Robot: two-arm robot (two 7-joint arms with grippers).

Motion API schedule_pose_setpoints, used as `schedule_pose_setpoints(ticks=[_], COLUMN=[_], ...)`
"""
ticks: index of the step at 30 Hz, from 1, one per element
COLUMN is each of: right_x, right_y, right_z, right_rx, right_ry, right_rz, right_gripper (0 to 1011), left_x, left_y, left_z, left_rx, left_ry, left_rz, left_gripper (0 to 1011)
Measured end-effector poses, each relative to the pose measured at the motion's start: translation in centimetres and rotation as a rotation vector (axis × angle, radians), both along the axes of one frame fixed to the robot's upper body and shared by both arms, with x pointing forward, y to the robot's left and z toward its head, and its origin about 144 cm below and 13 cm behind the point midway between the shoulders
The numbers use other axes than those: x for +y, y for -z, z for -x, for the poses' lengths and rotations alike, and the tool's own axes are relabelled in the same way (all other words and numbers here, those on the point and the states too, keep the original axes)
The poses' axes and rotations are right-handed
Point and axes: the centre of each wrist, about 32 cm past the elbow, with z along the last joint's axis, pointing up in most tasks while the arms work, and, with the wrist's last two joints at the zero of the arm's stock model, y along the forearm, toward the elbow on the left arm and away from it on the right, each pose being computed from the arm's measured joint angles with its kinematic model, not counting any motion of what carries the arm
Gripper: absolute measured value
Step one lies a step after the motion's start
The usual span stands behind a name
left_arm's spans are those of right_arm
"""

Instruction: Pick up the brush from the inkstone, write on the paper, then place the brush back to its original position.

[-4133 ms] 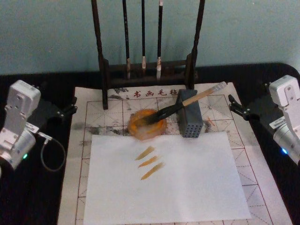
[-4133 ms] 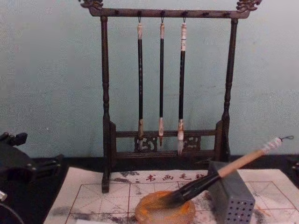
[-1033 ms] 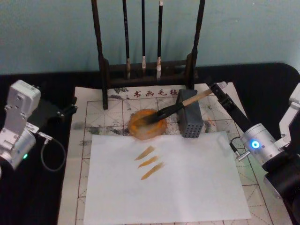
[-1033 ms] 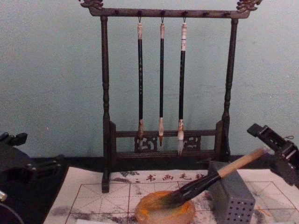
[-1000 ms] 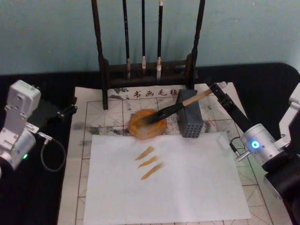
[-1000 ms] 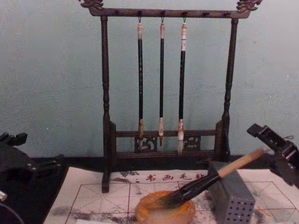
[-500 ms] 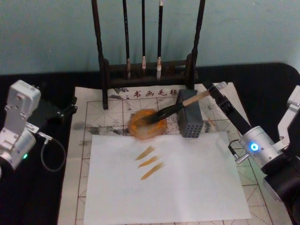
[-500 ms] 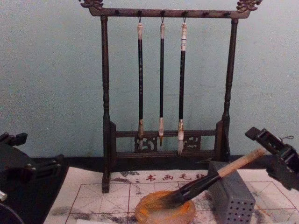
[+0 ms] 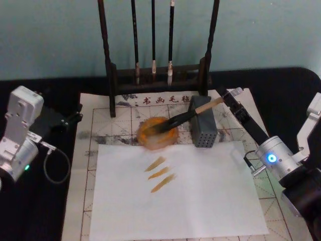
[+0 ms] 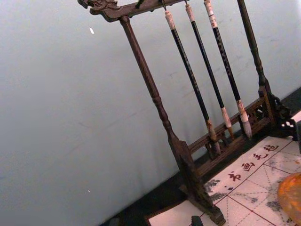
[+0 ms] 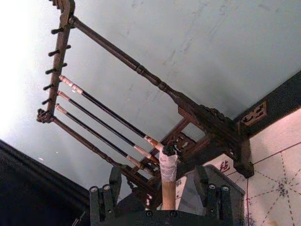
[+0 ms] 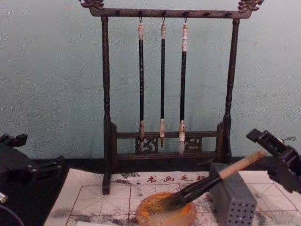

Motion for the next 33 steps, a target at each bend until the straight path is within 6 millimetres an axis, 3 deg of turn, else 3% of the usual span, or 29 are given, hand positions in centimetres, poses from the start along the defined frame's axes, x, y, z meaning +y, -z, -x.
schedule_pose_setpoints(ticks=[33], right_x=[-0.01], right_y=[0.00], right_z=[-0.01], right_rx=[-0.002], right_ry=[0.003], right_rz=[0.000], right_gripper=[1002], left_x=[0.00], left_y=[0.00], left_z=[0.00], left_rx=[0.000], left_ry=[0.000], left_rz=[0.000], left_gripper=[1001])
